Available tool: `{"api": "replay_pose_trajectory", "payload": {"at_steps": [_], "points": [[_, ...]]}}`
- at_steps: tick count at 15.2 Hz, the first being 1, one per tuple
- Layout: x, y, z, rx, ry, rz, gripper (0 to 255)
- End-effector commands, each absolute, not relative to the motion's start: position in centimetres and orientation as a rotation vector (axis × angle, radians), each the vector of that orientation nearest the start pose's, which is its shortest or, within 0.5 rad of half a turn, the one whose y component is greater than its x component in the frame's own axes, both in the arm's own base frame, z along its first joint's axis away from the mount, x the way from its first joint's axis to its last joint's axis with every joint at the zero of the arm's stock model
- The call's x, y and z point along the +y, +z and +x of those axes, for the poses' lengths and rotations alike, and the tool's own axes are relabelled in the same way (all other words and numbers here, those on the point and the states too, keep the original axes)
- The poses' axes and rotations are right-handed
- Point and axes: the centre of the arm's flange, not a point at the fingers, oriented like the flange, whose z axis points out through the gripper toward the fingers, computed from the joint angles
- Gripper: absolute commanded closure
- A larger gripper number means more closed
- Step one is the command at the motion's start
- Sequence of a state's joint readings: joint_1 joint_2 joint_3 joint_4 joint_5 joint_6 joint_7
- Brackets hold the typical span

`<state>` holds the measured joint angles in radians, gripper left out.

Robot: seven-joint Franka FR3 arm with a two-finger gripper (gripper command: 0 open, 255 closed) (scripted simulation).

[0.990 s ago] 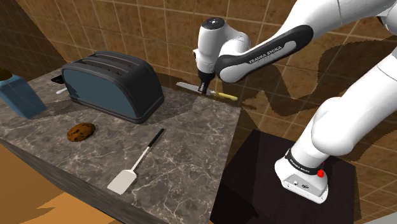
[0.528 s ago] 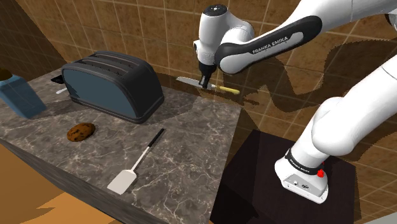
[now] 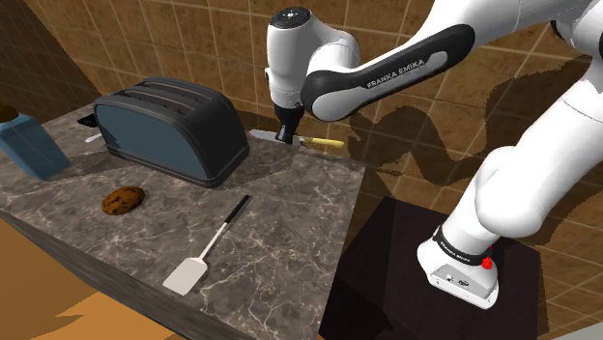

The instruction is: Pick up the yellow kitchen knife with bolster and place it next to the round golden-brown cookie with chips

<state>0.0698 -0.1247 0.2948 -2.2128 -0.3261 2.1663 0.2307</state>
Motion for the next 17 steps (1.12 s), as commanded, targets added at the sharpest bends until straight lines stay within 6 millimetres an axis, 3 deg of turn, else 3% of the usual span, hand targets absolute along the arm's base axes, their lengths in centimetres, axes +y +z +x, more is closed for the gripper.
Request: {"api": "replay_pose_trajectory", "payload": {"at_steps": [1, 17], "points": [[20.0, 43.9, 48.6, -0.520, -0.270, -3.369, 255], [41.0, 44.1, 51.0, -0.520, -0.270, -3.369, 255]]}}
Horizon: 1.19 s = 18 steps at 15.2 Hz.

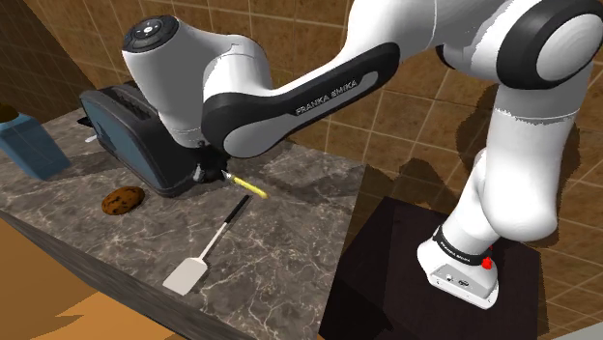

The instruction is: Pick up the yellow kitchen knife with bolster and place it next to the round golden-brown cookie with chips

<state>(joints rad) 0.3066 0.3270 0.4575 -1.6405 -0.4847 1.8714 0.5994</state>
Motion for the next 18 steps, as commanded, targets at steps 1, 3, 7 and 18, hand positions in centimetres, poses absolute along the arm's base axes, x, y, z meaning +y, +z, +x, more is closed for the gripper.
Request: {"api": "replay_pose_trajectory", "payload": {"at_steps": [1, 3, 7, 18], "points": [[42.3, 44.1, 51.2, -0.520, -0.270, -3.369, 255], [44.9, 44.1, 51.5, -0.520, -0.270, -3.369, 255], [47.3, 42.6, 51.8, -0.520, -0.270, -3.369, 255], [47.3, 36.8, 51.8, -0.520, -0.270, -3.369, 255]]}}
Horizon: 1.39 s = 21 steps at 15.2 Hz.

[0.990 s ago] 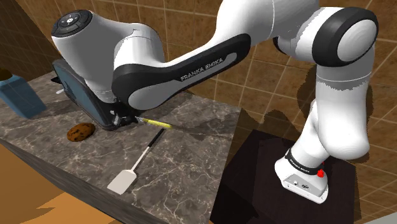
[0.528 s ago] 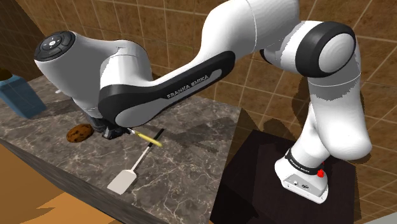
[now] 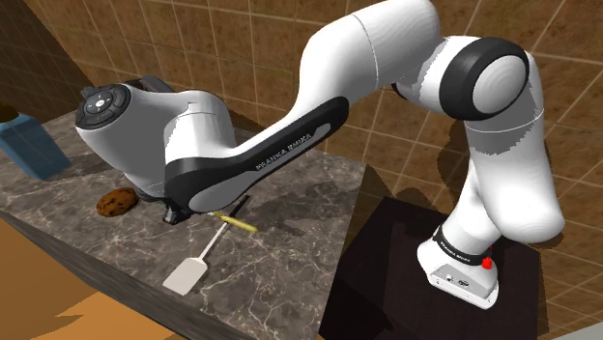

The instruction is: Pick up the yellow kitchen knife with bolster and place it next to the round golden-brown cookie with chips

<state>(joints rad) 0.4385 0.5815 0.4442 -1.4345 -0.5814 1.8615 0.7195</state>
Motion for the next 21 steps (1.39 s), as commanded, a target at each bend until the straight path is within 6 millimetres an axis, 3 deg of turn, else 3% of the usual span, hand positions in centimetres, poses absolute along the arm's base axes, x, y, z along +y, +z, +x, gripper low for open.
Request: {"api": "replay_pose_trajectory", "payload": {"at_steps": [1, 6, 14, 15, 20, 21], "points": [[47.3, 36.2, 51.8, -0.520, -0.270, -3.369, 255], [47.3, 33.6, 51.8, -0.520, -0.270, -3.369, 255], [47.3, 33.5, 51.8, -0.520, -0.270, -3.369, 255], [47.3, 33.5, 51.8, -0.520, -0.270, -3.369, 0], [47.3, 33.5, 51.8, -0.520, -0.270, -3.369, 0], [47.6, 34.8, 51.5, -0.520, -0.270, -3.369, 0]]}}
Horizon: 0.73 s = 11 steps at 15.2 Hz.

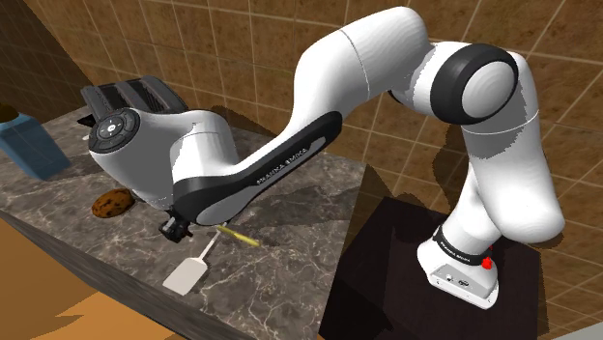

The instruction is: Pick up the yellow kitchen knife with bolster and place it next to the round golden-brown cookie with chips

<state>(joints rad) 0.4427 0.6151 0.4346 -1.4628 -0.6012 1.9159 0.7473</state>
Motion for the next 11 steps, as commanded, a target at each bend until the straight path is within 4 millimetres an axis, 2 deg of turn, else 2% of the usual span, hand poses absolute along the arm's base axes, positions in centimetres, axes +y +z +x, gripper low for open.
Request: {"api": "replay_pose_trajectory", "payload": {"at_steps": [1, 3, 11], "points": [[48.0, 36.0, 51.2, -0.520, -0.270, -3.369, 0], [48.5, 38.3, 50.8, -0.520, -0.270, -3.369, 0], [48.5, 38.3, 50.8, -0.520, -0.270, -3.369, 0]]}}
